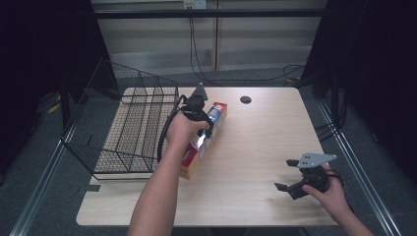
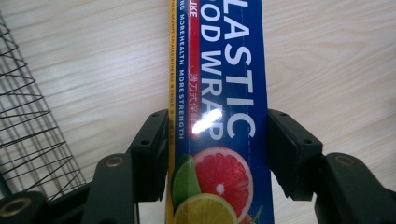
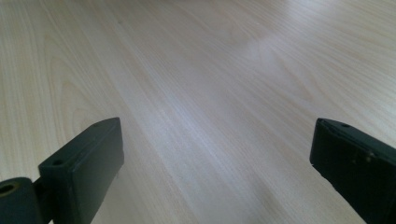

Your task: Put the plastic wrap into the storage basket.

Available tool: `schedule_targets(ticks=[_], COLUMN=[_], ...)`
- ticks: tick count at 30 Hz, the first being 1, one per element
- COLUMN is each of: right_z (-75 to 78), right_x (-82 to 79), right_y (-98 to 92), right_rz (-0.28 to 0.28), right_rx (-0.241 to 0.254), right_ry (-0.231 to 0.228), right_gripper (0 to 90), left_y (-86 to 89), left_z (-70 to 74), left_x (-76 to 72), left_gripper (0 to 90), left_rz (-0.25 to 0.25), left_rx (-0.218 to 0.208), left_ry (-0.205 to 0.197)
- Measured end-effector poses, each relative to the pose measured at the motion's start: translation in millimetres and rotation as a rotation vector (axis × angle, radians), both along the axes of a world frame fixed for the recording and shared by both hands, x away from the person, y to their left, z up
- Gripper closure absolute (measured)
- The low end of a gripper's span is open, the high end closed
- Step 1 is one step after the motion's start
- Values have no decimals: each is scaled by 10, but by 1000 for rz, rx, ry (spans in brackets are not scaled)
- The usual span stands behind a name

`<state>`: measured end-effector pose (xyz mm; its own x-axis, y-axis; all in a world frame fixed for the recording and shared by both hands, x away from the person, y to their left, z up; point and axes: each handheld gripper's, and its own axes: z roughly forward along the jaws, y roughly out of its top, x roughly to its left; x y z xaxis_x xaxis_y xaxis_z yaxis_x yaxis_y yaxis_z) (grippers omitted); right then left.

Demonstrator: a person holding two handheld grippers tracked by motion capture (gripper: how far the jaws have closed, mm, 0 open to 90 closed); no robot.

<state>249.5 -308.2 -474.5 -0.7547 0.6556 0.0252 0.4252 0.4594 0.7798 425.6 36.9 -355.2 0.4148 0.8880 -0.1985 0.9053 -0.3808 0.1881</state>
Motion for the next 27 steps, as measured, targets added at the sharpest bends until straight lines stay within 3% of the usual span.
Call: schedule_targets(ticks=[5, 13, 27], right_z=[-2, -2, -5], right_x=[-1, 3, 3], right_y=[3, 0, 1], right_rz=[-1, -1, 2], right_rx=[1, 2, -3], right_ry=[5, 2, 9], right_gripper=[28, 28, 28], left_y=[41, 119, 272], left_z=[57, 201, 463], left_x=[-4, 2, -7], left_gripper=[443, 443, 443], left_rz=[19, 6, 40], left_rx=[-9, -10, -18], left_ry=[5, 2, -21])
